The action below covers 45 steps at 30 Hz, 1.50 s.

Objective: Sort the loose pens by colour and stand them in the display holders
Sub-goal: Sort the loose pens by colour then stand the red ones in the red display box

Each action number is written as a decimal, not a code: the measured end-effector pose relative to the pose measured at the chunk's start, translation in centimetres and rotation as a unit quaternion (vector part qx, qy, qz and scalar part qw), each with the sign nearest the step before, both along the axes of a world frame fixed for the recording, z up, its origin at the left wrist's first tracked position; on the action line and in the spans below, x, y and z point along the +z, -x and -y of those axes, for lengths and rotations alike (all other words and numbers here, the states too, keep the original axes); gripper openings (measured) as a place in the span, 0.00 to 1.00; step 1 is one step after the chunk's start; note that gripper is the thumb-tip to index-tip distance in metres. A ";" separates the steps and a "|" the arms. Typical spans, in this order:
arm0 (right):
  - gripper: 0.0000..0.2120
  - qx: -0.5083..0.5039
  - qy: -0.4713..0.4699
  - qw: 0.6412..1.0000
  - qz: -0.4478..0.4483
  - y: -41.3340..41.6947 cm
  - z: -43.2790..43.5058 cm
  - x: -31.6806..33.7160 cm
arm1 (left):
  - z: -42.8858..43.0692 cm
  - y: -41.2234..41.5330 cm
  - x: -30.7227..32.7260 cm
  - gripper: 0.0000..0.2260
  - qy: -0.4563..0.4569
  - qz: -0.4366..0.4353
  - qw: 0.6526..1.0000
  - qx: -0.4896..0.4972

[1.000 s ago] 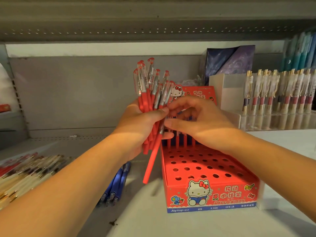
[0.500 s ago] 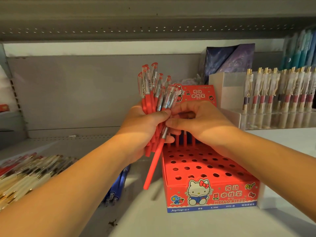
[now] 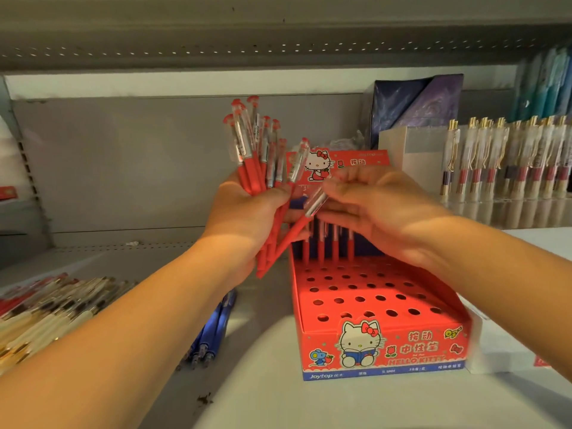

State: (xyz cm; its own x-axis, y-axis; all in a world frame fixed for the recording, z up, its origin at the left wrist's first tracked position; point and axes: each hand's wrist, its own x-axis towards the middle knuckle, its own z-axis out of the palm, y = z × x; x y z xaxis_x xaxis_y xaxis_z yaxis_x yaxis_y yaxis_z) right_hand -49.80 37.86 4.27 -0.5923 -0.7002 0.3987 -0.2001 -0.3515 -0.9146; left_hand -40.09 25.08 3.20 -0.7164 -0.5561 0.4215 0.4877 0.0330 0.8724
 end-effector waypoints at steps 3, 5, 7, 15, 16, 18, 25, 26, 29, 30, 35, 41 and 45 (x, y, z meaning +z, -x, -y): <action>0.05 -0.043 0.026 0.999 -0.004 0.8 -0.6 0.9 | 0.3 0.1 -0.1 0.08 0.015 0.007 0.999 0.029; 0.07 -0.103 0.025 0.992 -0.060 1.3 -1.0 1.3 | 0.5 0.3 -0.2 0.08 0.034 0.011 0.998 0.048; 0.09 -0.192 0.000 0.968 -0.160 2.1 -1.2 1.4 | 0.5 0.3 -0.3 0.08 0.040 0.011 0.998 0.051; 0.08 -0.367 -0.093 0.803 -0.461 3.6 -1.7 0.3 | 0.2 0.3 -0.4 0.08 0.060 0.024 0.998 0.022; 0.08 -0.370 -0.098 0.794 -0.472 3.6 -1.6 0.3 | 0.2 0.2 -0.4 0.08 0.062 0.026 0.998 0.020; 0.08 -0.371 -0.109 0.787 -0.481 3.7 -1.6 0.2 | 0.2 0.2 -0.4 0.08 0.067 0.029 0.997 0.017; 0.10 -0.362 -0.143 0.796 -0.464 3.6 -1.7 0.3 | 0.4 0.3 -0.5 0.08 0.077 0.033 0.996 0.011; 0.11 -0.362 -0.168 0.783 -0.477 3.6 -1.7 0.3 | 0.4 0.3 -0.6 0.08 0.077 0.033 0.996 0.010; 0.12 -0.346 -0.241 0.746 -0.515 3.2 -1.5 0.2 | 0.4 0.3 -0.6 0.08 0.078 0.036 0.996 0.006; 0.10 -0.345 -0.255 0.739 -0.519 3.0 -1.5 0.3 | 0.4 0.3 -0.6 0.08 0.079 0.037 0.996 0.006; 0.10 -0.370 -0.308 0.707 -0.517 2.4 -1.9 0.8 | 0.4 0.2 -0.7 0.08 0.085 0.044 0.995 0.002; 0.10 -0.390 -0.398 0.642 -0.527 2.3 -1.9 1.2 | 0.2 0.1 -0.6 0.08 0.081 0.047 0.996 -0.009; 0.06 -0.361 -0.466 0.620 -0.518 2.1 -1.9 1.1 | 0.1 0.0 -0.5 0.08 0.081 0.050 0.995 -0.017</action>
State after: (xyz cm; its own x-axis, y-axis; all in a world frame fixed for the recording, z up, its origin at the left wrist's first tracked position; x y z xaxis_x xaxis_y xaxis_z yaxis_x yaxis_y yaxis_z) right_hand -51.86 39.75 5.38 -0.6497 -0.6137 0.4487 -0.6468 0.7563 0.0978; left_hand -40.12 25.03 2.69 -0.7762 -0.4615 0.4295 0.4025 0.1615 0.9011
